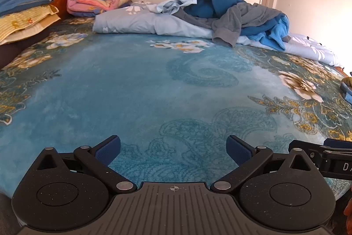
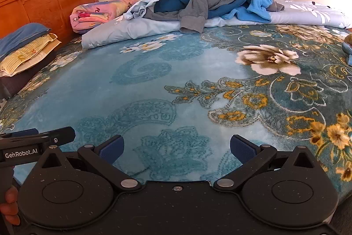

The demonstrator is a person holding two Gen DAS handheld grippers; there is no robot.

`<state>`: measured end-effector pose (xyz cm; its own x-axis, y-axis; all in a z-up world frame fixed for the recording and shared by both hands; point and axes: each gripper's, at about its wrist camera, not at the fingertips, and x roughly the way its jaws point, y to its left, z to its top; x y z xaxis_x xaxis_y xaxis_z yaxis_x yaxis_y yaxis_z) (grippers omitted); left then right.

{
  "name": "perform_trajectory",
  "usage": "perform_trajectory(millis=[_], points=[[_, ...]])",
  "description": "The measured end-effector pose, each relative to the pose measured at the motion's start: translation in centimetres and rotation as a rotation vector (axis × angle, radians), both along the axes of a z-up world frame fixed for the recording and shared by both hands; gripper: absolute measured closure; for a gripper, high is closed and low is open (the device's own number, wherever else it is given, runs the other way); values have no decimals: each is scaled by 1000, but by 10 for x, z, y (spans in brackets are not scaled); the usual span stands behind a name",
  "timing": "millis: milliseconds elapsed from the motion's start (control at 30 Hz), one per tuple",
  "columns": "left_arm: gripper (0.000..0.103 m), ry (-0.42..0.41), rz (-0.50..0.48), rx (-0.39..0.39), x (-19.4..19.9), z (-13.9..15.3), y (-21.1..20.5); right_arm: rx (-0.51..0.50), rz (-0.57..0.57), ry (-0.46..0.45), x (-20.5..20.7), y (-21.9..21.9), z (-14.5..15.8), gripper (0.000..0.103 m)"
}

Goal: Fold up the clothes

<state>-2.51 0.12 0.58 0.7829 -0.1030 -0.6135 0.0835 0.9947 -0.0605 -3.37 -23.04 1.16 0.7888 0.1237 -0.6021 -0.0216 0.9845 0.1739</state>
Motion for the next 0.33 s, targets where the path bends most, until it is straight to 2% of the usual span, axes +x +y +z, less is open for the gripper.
perform_trajectory(millis=[333], points=[[0, -38, -23, 23, -3, 2, -4, 13, -5, 19, 0, -2, -5, 1]])
